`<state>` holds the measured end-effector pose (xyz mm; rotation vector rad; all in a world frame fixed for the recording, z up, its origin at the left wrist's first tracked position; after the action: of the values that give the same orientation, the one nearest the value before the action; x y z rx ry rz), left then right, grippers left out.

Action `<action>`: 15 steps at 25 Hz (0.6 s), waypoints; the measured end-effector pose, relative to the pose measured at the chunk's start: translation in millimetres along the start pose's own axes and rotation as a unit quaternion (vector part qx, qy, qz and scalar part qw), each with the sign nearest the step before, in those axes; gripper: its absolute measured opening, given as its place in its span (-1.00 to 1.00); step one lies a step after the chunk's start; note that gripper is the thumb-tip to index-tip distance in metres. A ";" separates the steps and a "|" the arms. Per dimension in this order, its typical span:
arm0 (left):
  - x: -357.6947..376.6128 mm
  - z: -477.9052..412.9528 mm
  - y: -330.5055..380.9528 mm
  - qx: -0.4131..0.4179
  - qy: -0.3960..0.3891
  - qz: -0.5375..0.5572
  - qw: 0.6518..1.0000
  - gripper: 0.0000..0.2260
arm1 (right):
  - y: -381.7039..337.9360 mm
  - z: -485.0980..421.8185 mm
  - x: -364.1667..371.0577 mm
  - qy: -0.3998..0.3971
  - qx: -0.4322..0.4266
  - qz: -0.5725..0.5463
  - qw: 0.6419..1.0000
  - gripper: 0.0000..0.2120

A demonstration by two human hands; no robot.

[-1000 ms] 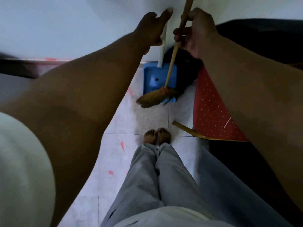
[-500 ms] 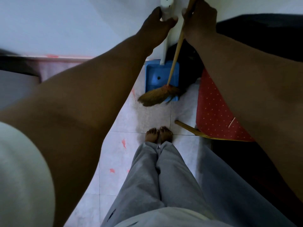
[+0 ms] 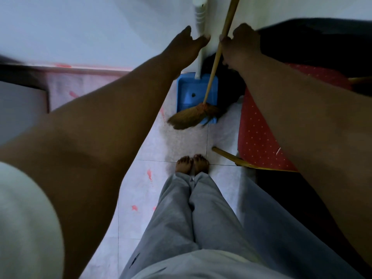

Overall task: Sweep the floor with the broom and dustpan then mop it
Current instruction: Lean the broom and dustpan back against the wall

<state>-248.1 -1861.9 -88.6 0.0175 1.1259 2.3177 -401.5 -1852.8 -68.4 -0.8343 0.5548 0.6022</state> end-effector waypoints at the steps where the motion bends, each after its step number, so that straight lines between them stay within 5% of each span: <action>1: -0.9 8.2 0.5 0.001 -0.003 0.002 1.000 -0.22 | 1.8 6.2 1.3 -0.009 0.005 0.000 1.000 -0.61; 15: -15.1 278.5 -12.3 0.014 0.087 0.141 0.986 -0.43 | -5.0 216.2 -2.8 -0.056 -0.109 -0.080 0.989 -0.65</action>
<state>-161.2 -1662.3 86.1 -0.0169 1.3167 2.5932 -353.9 -1682.0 55.4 -1.0344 0.3187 0.5656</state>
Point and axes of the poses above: each hand's wrist, its own z-axis away from the middle knuckle, its own x-axis out of the palm, y = z × x, the point moved 1 cm from there along -z, towards the middle knuckle, and after that the axes turned 6 degrees about -y, right-handed, at the moved point
